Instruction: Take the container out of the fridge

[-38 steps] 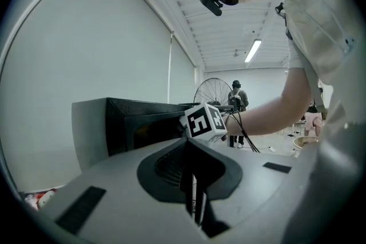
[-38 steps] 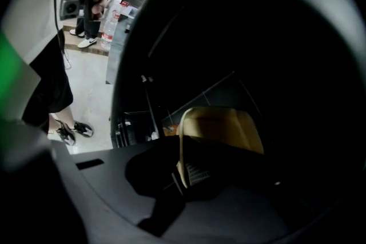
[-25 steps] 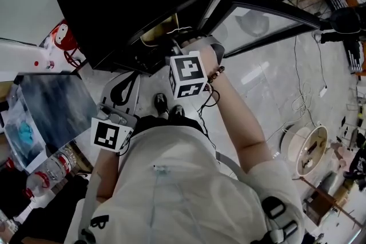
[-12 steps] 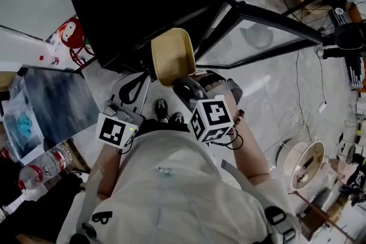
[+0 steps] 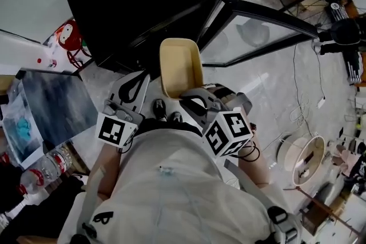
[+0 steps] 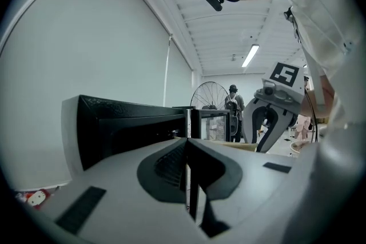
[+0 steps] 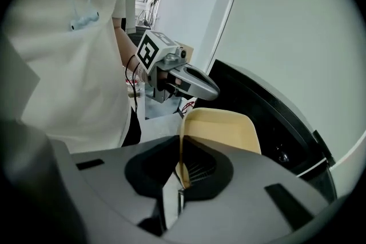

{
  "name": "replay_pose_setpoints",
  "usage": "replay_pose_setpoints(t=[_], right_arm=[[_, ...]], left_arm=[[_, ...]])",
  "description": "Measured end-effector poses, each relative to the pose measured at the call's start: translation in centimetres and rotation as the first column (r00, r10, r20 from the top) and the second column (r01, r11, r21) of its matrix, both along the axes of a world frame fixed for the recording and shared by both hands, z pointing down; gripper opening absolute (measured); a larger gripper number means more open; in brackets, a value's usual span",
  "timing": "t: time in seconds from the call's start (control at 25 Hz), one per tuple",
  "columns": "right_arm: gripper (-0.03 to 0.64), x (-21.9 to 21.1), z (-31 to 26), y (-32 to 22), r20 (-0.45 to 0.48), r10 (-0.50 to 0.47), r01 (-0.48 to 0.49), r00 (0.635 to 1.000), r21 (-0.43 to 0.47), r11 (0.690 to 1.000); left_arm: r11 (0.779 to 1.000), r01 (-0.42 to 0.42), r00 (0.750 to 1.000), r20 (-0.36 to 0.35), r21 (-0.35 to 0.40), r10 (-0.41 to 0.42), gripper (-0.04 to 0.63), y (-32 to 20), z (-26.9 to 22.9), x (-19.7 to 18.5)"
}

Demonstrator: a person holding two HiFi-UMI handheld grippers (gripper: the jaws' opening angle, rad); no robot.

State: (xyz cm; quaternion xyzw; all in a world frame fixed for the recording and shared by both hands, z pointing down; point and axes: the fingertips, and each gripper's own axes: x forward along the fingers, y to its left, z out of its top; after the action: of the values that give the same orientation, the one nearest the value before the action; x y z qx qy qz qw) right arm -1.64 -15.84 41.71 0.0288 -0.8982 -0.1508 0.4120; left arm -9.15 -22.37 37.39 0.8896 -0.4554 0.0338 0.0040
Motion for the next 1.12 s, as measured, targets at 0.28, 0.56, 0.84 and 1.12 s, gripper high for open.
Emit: replay_pose_setpoints(t=[0.28, 0.56, 0.84, 1.12], right_arm=[[0.031, 0.7, -1.0, 0.3, -0.027, 0.040, -0.037, 0.999, 0.103, 0.994], [0.029, 0.1, -0.8, 1.7, -0.045, 0.028, -0.024, 0.999, 0.084, 0.996], [0.029, -0.5, -1.0, 2.4, -0.038, 0.021, -0.017, 0.999, 0.095, 0.995], [0.030, -0.8, -1.5, 2.8, -0.048, 0.024, -0.019, 0.999, 0.102, 0.995]], left_arm=[[1.000, -0.020, 1.000, -0.005, 0.001, 0.020, 0.009, 0.9, -0.1, 0.3], [1.000, -0.027, 1.000, -0.008, 0.009, 0.027, 0.009, 1.7, -0.1, 0.0], [1.000, -0.028, 1.000, -0.003, 0.006, 0.028, 0.009, 2.5, 0.3, -0.5], [0.999, -0.026, 1.000, -0.011, 0.029, 0.026, 0.009, 3.1, -0.2, -0.9]])
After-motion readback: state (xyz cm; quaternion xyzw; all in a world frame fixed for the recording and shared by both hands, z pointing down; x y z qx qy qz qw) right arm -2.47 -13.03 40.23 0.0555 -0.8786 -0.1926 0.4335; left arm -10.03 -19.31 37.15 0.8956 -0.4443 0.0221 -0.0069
